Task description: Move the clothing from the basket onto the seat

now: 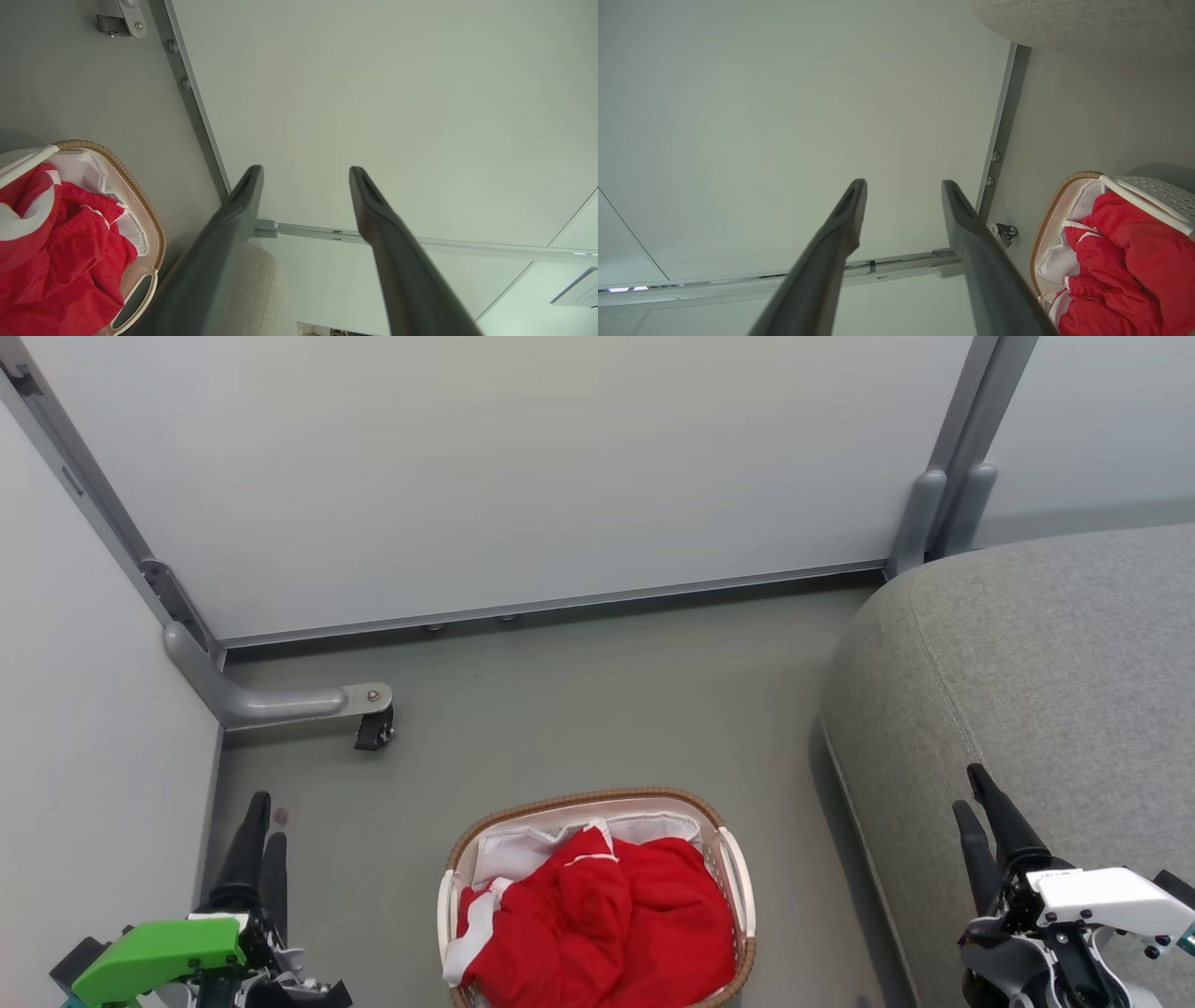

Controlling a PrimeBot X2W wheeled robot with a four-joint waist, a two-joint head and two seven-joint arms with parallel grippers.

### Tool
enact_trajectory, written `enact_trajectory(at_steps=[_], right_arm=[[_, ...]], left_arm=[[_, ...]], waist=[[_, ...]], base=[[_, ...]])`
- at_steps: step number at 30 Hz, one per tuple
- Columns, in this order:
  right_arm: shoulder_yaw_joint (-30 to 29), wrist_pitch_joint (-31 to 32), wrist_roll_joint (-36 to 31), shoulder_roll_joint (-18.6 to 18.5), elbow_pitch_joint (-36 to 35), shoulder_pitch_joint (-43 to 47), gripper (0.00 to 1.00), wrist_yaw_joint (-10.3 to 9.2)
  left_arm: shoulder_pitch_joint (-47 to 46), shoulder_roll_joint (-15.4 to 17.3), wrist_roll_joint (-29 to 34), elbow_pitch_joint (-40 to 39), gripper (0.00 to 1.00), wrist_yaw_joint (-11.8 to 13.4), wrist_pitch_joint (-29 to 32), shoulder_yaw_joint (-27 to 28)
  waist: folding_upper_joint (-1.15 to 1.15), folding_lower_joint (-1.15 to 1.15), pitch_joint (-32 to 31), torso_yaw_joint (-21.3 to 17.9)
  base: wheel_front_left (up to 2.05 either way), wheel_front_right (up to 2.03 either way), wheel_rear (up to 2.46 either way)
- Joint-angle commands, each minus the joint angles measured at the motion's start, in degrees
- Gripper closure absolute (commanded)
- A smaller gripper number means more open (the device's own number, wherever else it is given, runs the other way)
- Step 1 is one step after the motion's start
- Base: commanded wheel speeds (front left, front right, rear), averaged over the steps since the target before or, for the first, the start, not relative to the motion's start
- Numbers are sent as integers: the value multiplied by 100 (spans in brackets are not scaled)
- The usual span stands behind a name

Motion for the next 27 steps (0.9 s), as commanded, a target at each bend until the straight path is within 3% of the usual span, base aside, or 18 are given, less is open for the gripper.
enact_trajectory(at_steps=[1,9,27], right_arm=[[19,-56,-62,-45,-108,-92,0,1],[173,-309,-622,-193,-126,-168,0,1],[363,-749,-2863,-315,-412,-237,0,2]], left_arm=[[-108,26,61,-67,0,-10,-63,-1],[-152,141,750,16,0,-14,-305,-106],[-51,247,3098,-161,0,-21,-743,-200]], waist=[[0,0,2,1],[0,0,16,8],[0,0,29,36]], base=[[0,0,0],[0,0,0],[0,0,0]])
